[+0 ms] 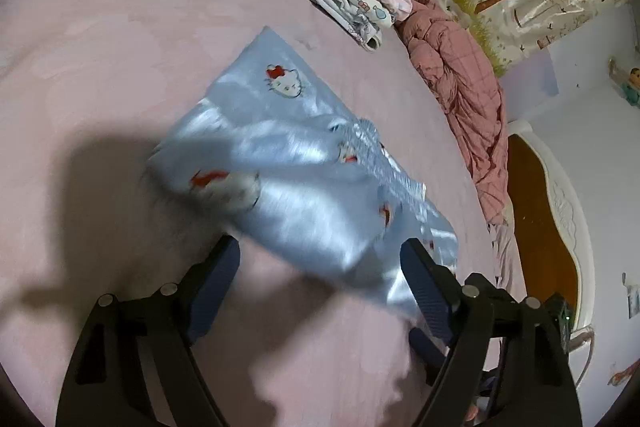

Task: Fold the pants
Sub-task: 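Grasp the folded pants bundle from both sides with both grippers, then lift the pants with both grippers and carry them onto the clothes stack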

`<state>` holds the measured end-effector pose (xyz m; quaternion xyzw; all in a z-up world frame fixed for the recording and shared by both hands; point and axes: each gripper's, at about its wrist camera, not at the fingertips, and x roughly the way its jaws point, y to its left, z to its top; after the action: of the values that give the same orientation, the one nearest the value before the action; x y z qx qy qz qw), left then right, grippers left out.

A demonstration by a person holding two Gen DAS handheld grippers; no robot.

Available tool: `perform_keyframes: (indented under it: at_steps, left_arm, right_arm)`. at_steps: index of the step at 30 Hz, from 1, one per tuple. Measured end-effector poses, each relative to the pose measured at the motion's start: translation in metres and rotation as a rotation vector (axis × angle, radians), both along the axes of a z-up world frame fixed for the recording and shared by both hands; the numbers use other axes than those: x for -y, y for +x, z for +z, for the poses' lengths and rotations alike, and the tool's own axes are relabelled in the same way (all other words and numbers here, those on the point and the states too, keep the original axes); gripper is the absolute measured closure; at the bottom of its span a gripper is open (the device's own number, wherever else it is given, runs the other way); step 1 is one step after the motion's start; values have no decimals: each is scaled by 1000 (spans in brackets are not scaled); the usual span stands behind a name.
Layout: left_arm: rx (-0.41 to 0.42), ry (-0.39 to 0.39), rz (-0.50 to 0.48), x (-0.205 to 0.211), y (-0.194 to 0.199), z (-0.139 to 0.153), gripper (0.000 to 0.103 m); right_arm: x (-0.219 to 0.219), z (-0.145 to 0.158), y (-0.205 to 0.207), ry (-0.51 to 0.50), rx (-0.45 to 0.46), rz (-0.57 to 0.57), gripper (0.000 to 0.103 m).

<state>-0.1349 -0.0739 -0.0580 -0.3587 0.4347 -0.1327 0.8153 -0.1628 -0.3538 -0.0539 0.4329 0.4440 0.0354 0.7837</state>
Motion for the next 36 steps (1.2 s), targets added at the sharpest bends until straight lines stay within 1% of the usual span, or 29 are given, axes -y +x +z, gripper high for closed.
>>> perform_keyframes:
  at_steps: [2, 6, 8, 10, 11, 13, 14, 15, 17, 18, 19, 21, 23, 25, 27, 28, 29, 30, 31, 32, 33, 34, 35, 36]
  left_arm:
    - [21, 8, 2, 2, 8, -3, 22]
    - [48, 7, 25, 4, 20, -6, 22]
    - [62, -7, 32, 3, 25, -7, 21]
    - [73, -23, 38, 2, 30, -9, 18]
    - [81, -29, 40, 1, 31, -9, 17]
    - [100, -33, 43, 3, 34, -9, 8]
    - [112, -21, 38, 7, 35, -8, 6]
    - [119, 0, 31, 11, 37, -6, 1]
    - [132, 76, 13, 22, 38, -5, 1]
    - [135, 95, 12, 24, 37, -4, 1]
    - [137, 97, 13, 24, 37, -4, 1]
    - [133, 67, 27, 19, 38, -6, 1]
    - [123, 56, 49, 17, 43, -6, 1]
    - [128, 93, 59, 21, 49, -5, 1]
    - [145, 124, 67, 25, 53, -5, 2]
    - [157, 128, 81, 23, 52, -5, 8]
    - [167, 128, 112, 20, 50, -5, 14]
    - [170, 121, 148, 15, 48, -8, 27]
    - [171, 105, 172, 11, 46, -10, 34]
    - [172, 89, 186, 7, 45, -12, 38]
    - [170, 86, 201, 6, 45, -13, 47]
    - [165, 91, 215, 5, 44, -14, 58]
    - [159, 100, 219, 6, 45, -16, 64]
    - [156, 99, 214, 6, 46, -16, 77]
  right_arm:
    - [6, -3, 7, 40, 0, -19, 0]
    - [16, -9, 23, 128, 15, -20, 0]
    - [19, -11, 27, 175, 65, -28, 0]
    - [20, -13, 29, 187, 87, -24, 0]
    - [19, -12, 31, 186, 109, -20, 0]
    - [16, -11, 34, 184, 147, -14, 0]
    - [16, -12, 37, 177, 176, -15, 0]
    - [15, -12, 39, 162, 195, -16, 0]
    - [7, -9, 42, 97, 215, -10, 0]
    - [4, -7, 42, 66, 220, -3, 0]
    - [-1, -5, 41, 35, 228, 3, 0]
    - [-6, -3, 41, -1, 244, -13, 0]
    - [-3, -3, 39, 0, 246, -45, 0]
    - [0, -4, 42, 7, 267, -81, 0]
    - [-1, -4, 48, -24, 285, -78, 0]
    - [-4, -4, 50, -59, 292, -61, 1]
    - [-7, -4, 51, -86, 291, -53, 5]
    - [-10, -4, 50, -123, 291, -48, 6]
    - [-12, -4, 49, -141, 294, -48, 8]
    - [-13, -4, 49, -159, 294, -54, 12]
    - [-12, -4, 48, -170, 290, -64, 22]
    - [-11, -6, 47, -181, 278, -90, 30]
    - [-8, -8, 46, -180, 264, -115, 48]
    - [-5, -11, 45, -170, 256, -129, 63]
